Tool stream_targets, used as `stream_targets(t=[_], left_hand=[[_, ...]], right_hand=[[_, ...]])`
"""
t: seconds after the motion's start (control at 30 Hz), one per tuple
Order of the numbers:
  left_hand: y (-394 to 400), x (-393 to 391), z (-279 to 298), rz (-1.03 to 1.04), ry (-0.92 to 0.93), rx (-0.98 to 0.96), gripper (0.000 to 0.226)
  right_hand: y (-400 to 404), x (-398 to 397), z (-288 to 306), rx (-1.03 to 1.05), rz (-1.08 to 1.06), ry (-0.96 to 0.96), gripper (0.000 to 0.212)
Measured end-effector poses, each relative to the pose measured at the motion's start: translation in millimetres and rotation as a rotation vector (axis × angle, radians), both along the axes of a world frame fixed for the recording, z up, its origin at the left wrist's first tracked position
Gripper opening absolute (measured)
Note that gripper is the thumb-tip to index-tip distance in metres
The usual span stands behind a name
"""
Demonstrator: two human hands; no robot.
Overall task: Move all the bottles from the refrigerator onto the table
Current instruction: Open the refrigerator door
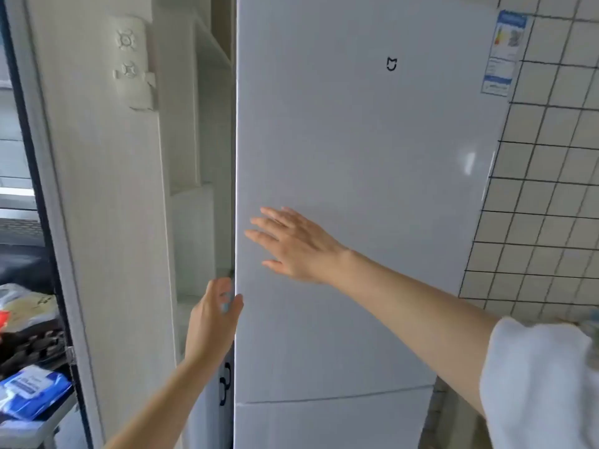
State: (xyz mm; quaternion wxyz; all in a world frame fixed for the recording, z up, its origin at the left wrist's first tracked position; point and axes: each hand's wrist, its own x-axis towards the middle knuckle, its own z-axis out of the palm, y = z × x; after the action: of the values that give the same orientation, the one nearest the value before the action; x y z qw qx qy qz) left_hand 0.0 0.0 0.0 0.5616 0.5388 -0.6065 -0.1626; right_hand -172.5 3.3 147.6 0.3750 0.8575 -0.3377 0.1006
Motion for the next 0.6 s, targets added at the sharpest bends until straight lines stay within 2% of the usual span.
stream_targets(t=[0.1,0.27,0.4,0.5,0.6], left_hand=[[-24,-6,-3,-0.003,0.026,0.006,0.032],[-54,-7,0,-0.181,0.106,0.044,0.059],[-78,0,-4,-0.236,0.211,0.073,0.047],[-85,2,-3,-0.259,0.235,0.082,0.032],[-88,6,-1,-0.255,0.219,0.09,0.022]], right_hand=[[-28,11,11,-0.065,-0.032,0.153,0.055],[-66,29,19,-0.14,-0.059,0.298,0.041],[-88,44,18,-0.241,-0.048,0.353,0.035],[-100,50,12,-0.334,0.0,0.294,0.044],[-103,53,9,-0.36,0.024,0.251,0.044]])
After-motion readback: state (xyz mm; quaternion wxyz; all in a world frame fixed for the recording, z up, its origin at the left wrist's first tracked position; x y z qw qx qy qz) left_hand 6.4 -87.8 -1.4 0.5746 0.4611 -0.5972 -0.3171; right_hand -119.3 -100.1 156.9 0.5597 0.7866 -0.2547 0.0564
